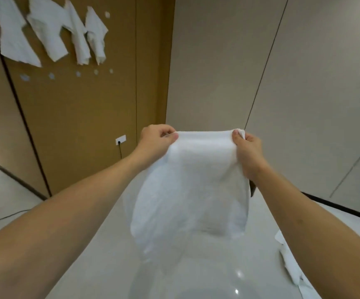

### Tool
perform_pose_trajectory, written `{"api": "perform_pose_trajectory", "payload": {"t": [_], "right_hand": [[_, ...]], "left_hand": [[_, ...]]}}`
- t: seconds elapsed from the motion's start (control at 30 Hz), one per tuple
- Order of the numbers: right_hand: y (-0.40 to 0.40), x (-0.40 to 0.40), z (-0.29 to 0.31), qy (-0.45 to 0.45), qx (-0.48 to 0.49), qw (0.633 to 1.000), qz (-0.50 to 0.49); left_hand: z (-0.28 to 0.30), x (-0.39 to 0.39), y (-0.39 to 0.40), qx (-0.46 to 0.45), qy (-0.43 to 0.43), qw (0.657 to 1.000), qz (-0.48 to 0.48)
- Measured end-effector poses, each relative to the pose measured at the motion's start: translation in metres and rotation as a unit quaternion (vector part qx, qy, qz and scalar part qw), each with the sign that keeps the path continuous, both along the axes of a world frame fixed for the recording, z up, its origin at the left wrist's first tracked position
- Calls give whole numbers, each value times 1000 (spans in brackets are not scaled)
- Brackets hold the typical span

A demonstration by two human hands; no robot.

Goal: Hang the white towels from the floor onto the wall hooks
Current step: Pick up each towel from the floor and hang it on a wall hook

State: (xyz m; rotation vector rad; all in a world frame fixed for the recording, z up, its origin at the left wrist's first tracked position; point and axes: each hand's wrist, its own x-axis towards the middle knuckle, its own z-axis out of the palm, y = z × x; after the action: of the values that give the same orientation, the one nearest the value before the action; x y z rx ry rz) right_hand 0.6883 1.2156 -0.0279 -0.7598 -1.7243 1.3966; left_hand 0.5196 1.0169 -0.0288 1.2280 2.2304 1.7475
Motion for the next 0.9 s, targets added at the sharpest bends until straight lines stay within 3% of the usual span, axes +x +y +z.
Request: {"api": "perform_pose_trajectory", "payload": {"t": [0.3,0.4,0.57,0.9], "right_hand": [[80,-256,3,-86,34,980,176],[81,-338,15,-103,106,953,265],[72,-443,29,-67,101,901,416],[106,-653,16,-43,184,914,359]], "left_hand": [[37,-184,61,-64,56,993,80],[47,-245,86,-98,77,987,102],[48,-332,105,-108,83,985,104],[34,-545,137,-95,79,979,164]]}}
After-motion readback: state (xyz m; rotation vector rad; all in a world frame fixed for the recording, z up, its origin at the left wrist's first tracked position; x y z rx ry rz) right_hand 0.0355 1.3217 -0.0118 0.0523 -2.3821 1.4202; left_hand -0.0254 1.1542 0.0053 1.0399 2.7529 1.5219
